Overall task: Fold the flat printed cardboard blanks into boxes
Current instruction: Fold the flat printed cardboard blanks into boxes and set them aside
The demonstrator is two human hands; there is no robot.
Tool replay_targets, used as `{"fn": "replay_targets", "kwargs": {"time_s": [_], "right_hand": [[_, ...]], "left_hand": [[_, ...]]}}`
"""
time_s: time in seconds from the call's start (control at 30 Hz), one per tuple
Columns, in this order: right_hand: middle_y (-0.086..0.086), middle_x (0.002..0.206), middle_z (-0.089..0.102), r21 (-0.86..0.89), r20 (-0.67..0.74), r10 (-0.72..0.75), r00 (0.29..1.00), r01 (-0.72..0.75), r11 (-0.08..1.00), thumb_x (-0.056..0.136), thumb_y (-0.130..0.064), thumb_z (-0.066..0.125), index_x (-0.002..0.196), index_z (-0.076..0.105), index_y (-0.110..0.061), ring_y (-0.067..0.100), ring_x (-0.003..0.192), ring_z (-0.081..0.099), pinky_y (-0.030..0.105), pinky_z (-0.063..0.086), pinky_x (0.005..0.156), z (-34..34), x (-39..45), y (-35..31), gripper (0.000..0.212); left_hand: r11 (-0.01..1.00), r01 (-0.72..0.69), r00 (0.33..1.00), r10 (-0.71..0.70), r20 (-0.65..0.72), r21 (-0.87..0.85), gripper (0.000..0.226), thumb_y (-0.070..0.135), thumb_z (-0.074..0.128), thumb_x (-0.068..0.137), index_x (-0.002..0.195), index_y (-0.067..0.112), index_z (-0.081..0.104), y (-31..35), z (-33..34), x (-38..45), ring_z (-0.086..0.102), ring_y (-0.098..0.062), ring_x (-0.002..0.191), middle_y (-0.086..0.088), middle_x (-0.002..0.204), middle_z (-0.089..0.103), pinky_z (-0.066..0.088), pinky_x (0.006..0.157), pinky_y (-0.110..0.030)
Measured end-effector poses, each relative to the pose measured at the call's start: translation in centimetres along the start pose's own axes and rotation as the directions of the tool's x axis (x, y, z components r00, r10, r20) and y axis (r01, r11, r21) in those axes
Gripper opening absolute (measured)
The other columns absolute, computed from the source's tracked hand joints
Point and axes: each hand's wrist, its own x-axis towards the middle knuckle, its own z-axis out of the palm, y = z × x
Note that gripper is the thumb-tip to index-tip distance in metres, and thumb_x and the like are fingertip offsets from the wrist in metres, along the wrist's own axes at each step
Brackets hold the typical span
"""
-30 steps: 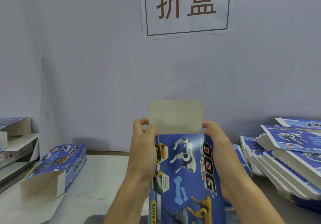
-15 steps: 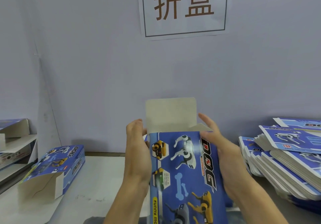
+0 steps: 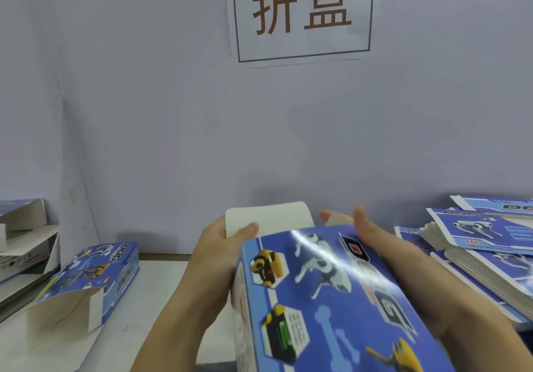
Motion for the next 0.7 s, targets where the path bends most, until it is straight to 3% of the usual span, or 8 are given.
{"fn": "replay_targets", "kwargs": {"time_s": [0.03, 0.07, 0.13, 0.17, 0.23, 0.33, 0.4, 0.7], "right_hand": [[0.034, 0.103, 0.067, 0.019, -0.060, 0.000, 0.998, 0.001, 1.000, 0.096, -0.069, 0.026, 0.136, 0.049, 0.003, 0.022, 0.100, 0.069, 0.032, 0.046, 0.085, -0.5, 0.2, -0.2, 0.086], [0.023, 0.099, 0.071, 0.083, -0.053, -0.084, 0.995, 0.088, 0.993, 0.103, -0.054, 0.015, 0.145, 0.040, 0.002, 0.020, 0.089, 0.068, 0.030, 0.044, 0.077, -2.0, -0.3, 1.3, 0.074], [0.017, 0.109, 0.072, 0.047, -0.087, -0.033, 0.996, 0.037, 0.998, 0.109, -0.026, 0.020, 0.145, 0.043, -0.002, 0.017, 0.076, 0.062, 0.028, 0.042, 0.072, -2.7, 0.3, 3.0, 0.049], [0.014, 0.115, 0.071, -0.049, -0.095, 0.071, 0.993, -0.076, 0.996, 0.108, -0.022, 0.033, 0.136, 0.054, -0.009, 0.016, 0.077, 0.061, 0.032, 0.046, 0.078, -2.5, 0.5, 3.0, 0.037], [-0.001, 0.088, 0.076, -0.123, -0.233, 0.136, 0.963, -0.168, 0.978, 0.098, -0.023, 0.058, 0.101, 0.069, -0.020, 0.012, 0.071, 0.067, 0.031, 0.056, 0.077, -2.3, 1.7, 2.8, 0.012], [-0.009, 0.070, 0.075, -0.086, -0.323, 0.061, 0.944, -0.094, 0.992, 0.089, -0.026, 0.071, 0.081, 0.075, -0.029, 0.006, 0.060, 0.071, 0.018, 0.053, 0.049, -2.3, 1.3, 3.2, 0.009], [-0.010, 0.078, 0.076, -0.094, -0.329, 0.021, 0.944, -0.055, 0.994, 0.086, -0.028, 0.073, 0.085, 0.076, -0.039, 0.009, 0.067, 0.073, 0.020, 0.055, 0.050, -2.4, 1.4, 3.4, 0.012], [0.004, 0.085, 0.078, 0.017, -0.234, -0.067, 0.970, 0.073, 0.997, 0.064, -0.037, 0.075, 0.095, 0.077, -0.031, 0.022, 0.072, 0.075, 0.026, 0.057, 0.052, -2.6, 1.2, 3.6, 0.032]], "left_hand": [[1.000, 0.017, 1.000, -0.017, 0.011, -0.017, 0.021, 0.020, 0.056, 0.100, 0.114, 0.007, 0.065, -0.3, 0.0, 0.0, 0.076, -0.026, 0.081, -0.010, 0.095, 0.078, 0.060, 0.069, -0.038], [0.998, 0.038, 0.999, -0.036, 0.041, -0.054, 0.022, 0.020, 0.058, 0.099, 0.115, 0.007, 0.064, -0.4, 0.1, -0.1, 0.076, -0.027, 0.083, -0.012, 0.097, 0.078, 0.060, 0.069, -0.038], [0.990, 0.078, 0.988, -0.061, 0.139, -0.120, 0.028, 0.024, 0.064, 0.091, 0.115, 0.010, 0.065, -0.8, 0.8, -0.2, 0.076, -0.028, 0.087, -0.013, 0.102, 0.077, 0.060, 0.067, -0.035], [0.985, 0.100, 0.979, -0.073, 0.190, -0.138, 0.030, 0.026, 0.066, 0.087, 0.115, 0.012, 0.067, -0.9, 1.2, -0.3, 0.075, -0.028, 0.089, -0.013, 0.103, 0.077, 0.059, 0.066, -0.033], [0.983, 0.122, 0.966, -0.085, 0.244, -0.137, 0.029, 0.025, 0.066, 0.089, 0.117, 0.015, 0.068, -1.1, 2.1, -0.5, 0.075, -0.028, 0.092, -0.013, 0.107, 0.076, 0.059, 0.066, -0.033], [0.991, 0.079, 0.982, -0.059, 0.178, -0.105, 0.023, 0.019, 0.065, 0.095, 0.119, 0.020, 0.066, -1.7, 2.9, -0.3, 0.074, -0.025, 0.089, -0.009, 0.105, 0.075, 0.059, 0.066, -0.034], [0.996, 0.042, 0.993, -0.033, 0.116, -0.076, 0.023, 0.017, 0.066, 0.095, 0.117, 0.024, 0.066, -1.9, 2.9, -0.1, 0.075, -0.024, 0.087, -0.007, 0.103, 0.074, 0.059, 0.065, -0.035], [0.992, -0.006, 0.988, 0.025, 0.152, -0.125, 0.018, 0.014, 0.068, 0.092, 0.108, 0.022, 0.070, -1.6, 2.3, -0.3, 0.074, -0.027, 0.084, -0.010, 0.099, 0.074, 0.058, 0.059, -0.033]]}}
